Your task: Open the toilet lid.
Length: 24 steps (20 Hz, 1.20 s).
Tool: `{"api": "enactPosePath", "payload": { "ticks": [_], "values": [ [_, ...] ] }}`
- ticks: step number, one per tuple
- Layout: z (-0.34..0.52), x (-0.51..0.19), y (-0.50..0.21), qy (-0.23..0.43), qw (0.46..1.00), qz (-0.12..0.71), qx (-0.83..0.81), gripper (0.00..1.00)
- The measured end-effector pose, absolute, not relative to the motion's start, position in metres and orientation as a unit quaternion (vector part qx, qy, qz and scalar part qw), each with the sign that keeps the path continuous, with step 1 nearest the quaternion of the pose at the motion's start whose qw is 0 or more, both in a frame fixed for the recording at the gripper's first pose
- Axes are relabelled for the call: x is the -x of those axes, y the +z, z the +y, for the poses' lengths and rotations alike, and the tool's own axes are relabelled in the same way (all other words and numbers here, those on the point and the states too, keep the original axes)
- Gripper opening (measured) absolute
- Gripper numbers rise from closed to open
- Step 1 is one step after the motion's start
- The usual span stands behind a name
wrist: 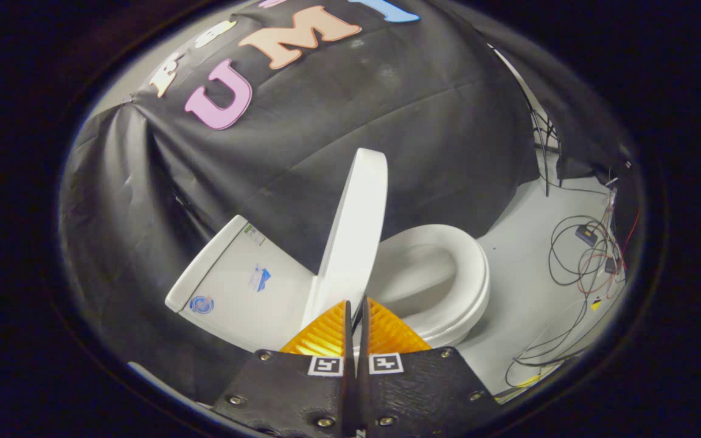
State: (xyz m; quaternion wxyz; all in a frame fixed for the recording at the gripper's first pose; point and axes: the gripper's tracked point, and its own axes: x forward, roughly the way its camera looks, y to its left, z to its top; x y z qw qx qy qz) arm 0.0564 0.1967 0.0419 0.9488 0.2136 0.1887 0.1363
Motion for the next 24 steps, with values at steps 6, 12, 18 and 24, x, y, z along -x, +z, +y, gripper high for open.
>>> {"api": "enactPosePath", "payload": {
  "ticks": [6, 12, 18, 24],
  "values": [
    [0.210, -0.052, 0.054, 0.140, 0.956, 0.177, -0.188, 0.01],
    [0.228, -0.048, 0.068, 0.145, 0.964, 0.160, -0.155, 0.01],
    [0.246, -0.045, 0.083, 0.151, 0.965, 0.146, -0.158, 0.01],
    [0.266, -0.042, 0.094, 0.161, 0.968, 0.134, -0.139, 0.01]
  ]
}}
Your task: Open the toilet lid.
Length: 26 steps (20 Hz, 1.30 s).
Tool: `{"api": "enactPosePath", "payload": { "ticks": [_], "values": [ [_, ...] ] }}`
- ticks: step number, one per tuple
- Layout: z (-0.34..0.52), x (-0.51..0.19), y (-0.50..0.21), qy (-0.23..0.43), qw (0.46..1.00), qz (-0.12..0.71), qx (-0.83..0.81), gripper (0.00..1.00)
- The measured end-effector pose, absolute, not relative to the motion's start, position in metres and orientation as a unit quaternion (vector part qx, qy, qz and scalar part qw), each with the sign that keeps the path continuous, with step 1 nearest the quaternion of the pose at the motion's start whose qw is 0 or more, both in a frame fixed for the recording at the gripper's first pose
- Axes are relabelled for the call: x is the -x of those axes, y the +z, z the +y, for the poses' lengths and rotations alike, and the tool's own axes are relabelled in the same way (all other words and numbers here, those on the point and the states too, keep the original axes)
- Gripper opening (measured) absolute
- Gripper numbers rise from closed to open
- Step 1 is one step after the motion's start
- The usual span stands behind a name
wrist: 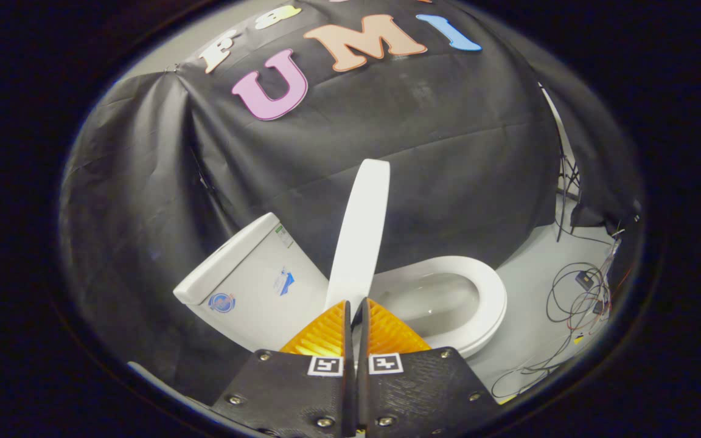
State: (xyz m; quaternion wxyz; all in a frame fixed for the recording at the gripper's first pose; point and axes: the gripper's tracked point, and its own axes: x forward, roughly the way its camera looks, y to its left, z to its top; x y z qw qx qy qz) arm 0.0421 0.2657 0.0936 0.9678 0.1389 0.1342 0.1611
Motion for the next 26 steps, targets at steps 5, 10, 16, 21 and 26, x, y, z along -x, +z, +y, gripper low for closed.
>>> {"api": "enactPosePath", "payload": {
  "ticks": [5, 10, 16, 21, 26],
  "values": [
    [0.280, -0.040, 0.100, 0.168, 0.969, 0.126, -0.127, 0.01],
    [0.299, -0.037, 0.108, 0.167, 0.975, 0.114, -0.093, 0.02],
    [0.316, -0.036, 0.112, 0.148, 0.983, 0.097, -0.039, 0.02],
    [0.334, -0.033, 0.117, 0.161, 0.982, 0.093, -0.043, 0.02],
    [0.351, -0.029, 0.123, 0.173, 0.981, 0.085, -0.031, 0.02]
  ]
}}
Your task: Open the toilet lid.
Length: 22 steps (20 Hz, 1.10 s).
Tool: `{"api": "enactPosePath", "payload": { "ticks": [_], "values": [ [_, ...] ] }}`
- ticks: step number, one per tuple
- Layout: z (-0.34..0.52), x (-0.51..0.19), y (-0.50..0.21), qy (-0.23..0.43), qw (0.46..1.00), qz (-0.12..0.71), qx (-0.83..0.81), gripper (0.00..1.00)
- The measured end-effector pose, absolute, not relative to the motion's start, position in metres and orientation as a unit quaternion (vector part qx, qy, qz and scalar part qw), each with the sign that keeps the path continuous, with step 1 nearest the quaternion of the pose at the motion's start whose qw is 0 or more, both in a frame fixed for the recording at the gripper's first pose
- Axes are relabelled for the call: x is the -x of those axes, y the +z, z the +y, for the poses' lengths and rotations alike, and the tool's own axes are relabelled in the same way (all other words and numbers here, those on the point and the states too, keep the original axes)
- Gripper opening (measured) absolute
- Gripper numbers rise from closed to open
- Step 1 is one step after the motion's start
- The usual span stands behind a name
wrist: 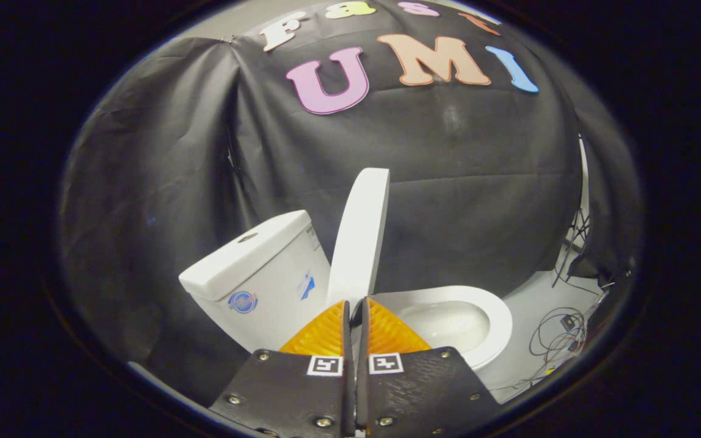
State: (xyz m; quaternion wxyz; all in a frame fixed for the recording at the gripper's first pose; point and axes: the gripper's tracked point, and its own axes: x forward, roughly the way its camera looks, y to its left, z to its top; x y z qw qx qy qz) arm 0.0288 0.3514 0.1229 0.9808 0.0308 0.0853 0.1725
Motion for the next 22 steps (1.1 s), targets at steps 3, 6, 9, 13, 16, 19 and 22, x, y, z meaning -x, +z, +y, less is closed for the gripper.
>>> {"api": "enactPosePath", "payload": {
  "ticks": [3, 6, 9, 13, 16, 19, 22],
  "values": [
    [0.367, -0.029, 0.127, 0.178, 0.980, 0.080, -0.022, 0.02],
    [0.381, -0.025, 0.128, 0.189, 0.979, 0.077, -0.021, 0.02],
    [0.395, -0.024, 0.130, 0.198, 0.977, 0.074, -0.020, 0.02],
    [0.414, -0.021, 0.132, 0.210, 0.975, 0.069, -0.007, 0.02],
    [0.426, -0.017, 0.132, 0.213, 0.975, 0.064, -0.005, 0.03],
    [0.441, -0.016, 0.129, 0.225, 0.972, 0.060, -0.010, 0.03],
    [0.449, -0.015, 0.128, 0.230, 0.972, 0.054, -0.018, 0.03]
  ]
}}
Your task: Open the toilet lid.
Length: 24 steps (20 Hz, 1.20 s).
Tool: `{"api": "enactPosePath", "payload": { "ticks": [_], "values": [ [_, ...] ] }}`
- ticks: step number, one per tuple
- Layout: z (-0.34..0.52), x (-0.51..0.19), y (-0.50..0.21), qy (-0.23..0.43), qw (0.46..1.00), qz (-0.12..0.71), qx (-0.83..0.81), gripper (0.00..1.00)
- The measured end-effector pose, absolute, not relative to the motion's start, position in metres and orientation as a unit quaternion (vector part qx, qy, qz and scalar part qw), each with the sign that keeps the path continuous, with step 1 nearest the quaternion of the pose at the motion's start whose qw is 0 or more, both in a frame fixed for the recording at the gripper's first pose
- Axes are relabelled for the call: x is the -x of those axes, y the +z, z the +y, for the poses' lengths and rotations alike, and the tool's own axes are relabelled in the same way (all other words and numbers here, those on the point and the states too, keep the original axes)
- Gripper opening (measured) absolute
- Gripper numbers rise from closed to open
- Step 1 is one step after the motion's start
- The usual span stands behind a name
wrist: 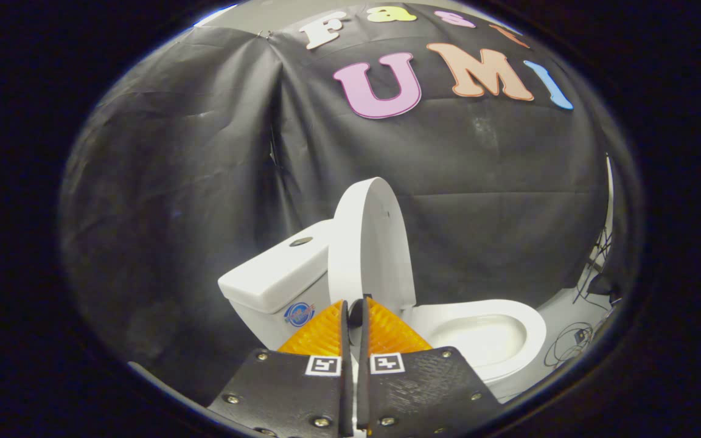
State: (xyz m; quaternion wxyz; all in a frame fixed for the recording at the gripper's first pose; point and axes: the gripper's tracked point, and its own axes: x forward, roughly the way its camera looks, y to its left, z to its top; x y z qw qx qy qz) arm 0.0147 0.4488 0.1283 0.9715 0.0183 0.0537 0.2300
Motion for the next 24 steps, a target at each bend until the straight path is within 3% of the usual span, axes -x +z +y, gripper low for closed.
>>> {"api": "enactPosePath", "payload": {
  "ticks": [15, 24],
  "values": [
    [0.481, -0.011, 0.120, 0.273, 0.961, 0.047, -0.016, 0.07],
    [0.482, -0.006, 0.116, 0.298, 0.952, 0.063, -0.029, 0.17]
  ]
}}
